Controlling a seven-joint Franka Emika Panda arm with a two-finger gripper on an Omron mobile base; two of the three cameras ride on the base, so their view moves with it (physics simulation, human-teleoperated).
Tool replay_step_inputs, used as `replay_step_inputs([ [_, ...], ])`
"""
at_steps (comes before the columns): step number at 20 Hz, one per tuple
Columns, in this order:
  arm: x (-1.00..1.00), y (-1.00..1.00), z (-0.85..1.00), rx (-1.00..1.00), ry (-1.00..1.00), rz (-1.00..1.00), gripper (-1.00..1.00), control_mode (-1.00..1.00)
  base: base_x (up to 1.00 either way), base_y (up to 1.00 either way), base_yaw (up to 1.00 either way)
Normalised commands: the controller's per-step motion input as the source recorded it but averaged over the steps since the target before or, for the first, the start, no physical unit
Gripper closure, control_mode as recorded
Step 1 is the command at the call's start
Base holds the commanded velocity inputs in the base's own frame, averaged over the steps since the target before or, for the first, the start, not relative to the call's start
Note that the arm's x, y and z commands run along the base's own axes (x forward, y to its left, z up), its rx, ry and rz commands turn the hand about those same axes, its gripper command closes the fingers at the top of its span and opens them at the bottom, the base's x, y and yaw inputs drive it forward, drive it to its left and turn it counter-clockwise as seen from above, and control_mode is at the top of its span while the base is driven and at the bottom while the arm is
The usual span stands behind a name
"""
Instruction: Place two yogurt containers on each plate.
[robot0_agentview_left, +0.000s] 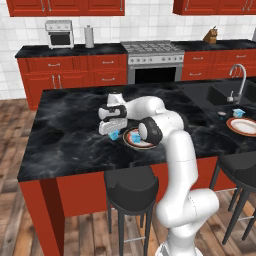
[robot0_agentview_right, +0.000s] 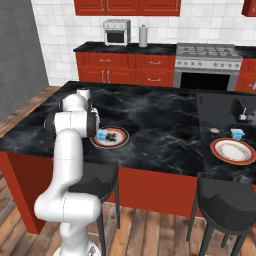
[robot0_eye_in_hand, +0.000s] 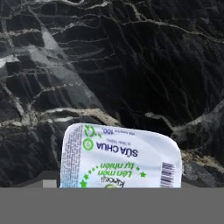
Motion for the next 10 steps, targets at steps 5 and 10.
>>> replay_step_inputs([
  [5, 0.0, -0.02, 0.08, 0.0, 0.0, 0.0, 1.0, -1.0, 0.0, 0.0, 0.0],
  [10, -0.21, -0.53, 0.81, 0.1, 0.0, -0.02, 1.0, -1.0, 0.0, 0.0, 0.0],
])
